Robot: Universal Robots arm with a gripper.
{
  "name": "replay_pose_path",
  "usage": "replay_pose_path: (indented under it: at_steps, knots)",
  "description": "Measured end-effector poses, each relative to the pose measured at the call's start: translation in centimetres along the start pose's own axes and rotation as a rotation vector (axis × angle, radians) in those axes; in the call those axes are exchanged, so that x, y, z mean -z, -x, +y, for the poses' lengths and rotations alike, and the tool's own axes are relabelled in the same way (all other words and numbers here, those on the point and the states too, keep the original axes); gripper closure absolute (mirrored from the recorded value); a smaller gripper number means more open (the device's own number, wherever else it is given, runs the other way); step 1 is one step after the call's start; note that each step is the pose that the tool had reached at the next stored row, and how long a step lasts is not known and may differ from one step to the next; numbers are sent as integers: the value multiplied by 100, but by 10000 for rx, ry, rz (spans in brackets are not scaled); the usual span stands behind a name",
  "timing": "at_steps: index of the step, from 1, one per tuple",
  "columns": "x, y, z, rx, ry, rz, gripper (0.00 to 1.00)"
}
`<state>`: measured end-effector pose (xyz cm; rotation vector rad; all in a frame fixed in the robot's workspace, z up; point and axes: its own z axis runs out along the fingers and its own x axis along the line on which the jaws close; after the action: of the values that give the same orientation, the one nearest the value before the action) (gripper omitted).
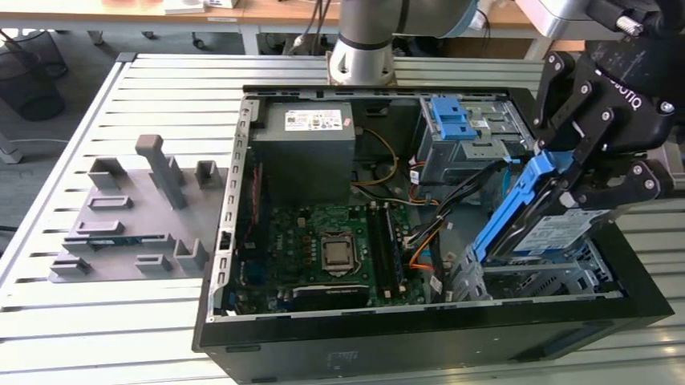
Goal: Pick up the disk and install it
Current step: 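Insert the disk into the insertion slot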
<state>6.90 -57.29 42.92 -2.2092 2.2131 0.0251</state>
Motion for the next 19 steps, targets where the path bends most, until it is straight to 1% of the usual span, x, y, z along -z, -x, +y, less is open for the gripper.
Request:
replay_pose_path:
  at_steps: [19]
  knots:
    - [-119, -3, -25, -13, 0, 0, 64]
